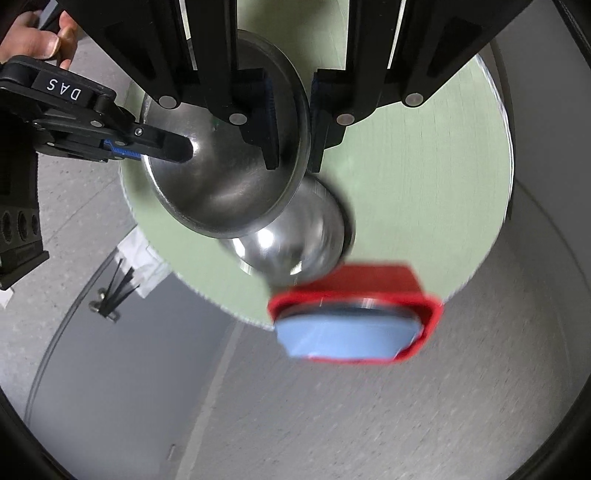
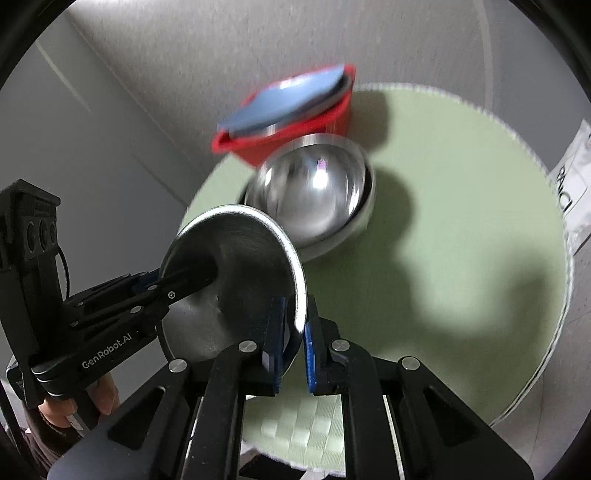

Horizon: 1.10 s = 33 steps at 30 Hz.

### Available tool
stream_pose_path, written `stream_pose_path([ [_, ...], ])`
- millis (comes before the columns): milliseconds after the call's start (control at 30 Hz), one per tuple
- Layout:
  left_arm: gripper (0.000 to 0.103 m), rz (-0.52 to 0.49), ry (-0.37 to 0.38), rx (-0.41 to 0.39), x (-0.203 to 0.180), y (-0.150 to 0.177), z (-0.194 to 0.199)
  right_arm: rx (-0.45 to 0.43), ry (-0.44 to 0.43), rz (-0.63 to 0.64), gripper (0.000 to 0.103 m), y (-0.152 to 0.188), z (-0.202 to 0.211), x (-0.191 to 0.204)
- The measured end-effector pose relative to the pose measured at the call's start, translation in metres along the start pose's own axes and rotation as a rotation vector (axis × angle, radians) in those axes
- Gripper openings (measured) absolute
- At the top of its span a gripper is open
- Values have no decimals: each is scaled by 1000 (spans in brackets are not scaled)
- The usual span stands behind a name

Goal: Organize plates and bowls
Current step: 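Grasp the stacked steel bowls rim with both grippers and lift, then carry the stacked bowls over the basin and lower onto the blue plate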

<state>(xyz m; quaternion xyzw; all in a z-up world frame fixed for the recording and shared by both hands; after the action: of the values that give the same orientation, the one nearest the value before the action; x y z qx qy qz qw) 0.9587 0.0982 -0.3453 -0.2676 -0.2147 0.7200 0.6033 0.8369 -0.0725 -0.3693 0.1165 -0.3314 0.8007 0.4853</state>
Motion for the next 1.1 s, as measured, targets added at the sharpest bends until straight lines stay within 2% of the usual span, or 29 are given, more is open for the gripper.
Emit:
stream_pose_path([
  [133,11,-36,1,-7,8,-33,-14,-58,32,-14,9,-38,0,4],
  [400,12,-85,14,53,25,-63,-67,-79,119,-58,9,-79,-27,-9],
  [567,13,-107,22,91,25,-68,-99,-52,152,-79,9,-84,-49,-19],
  [900,17,-109,22,109,26,-68,-120,-52,213,-62,10,-79,-59,-21],
  [1000,25,-112,21,103,24,-68,-118,-51,210,-64,12,-79,-57,-21],
  [1067,33,-111,30,97,20,-67,-116,-59,207,-59,17,-80,-56,-19],
  [1100,34,-116,23,100,19,-66,-116,-61,203,-57,19,-80,-55,-18],
])
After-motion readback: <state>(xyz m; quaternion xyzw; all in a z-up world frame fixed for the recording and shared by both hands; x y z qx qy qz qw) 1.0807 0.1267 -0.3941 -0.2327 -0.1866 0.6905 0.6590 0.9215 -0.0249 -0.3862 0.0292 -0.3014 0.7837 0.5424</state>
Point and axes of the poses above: each gripper's, at about its wrist camera, not at the fingertips, and z roughly against the way its jaws point, x to its left, y to its underside, the point moved 6 cm from there along -z, roughly the way its jaws point, and after that the axes turned 8 degrees about -z, right-handed, at the moved point
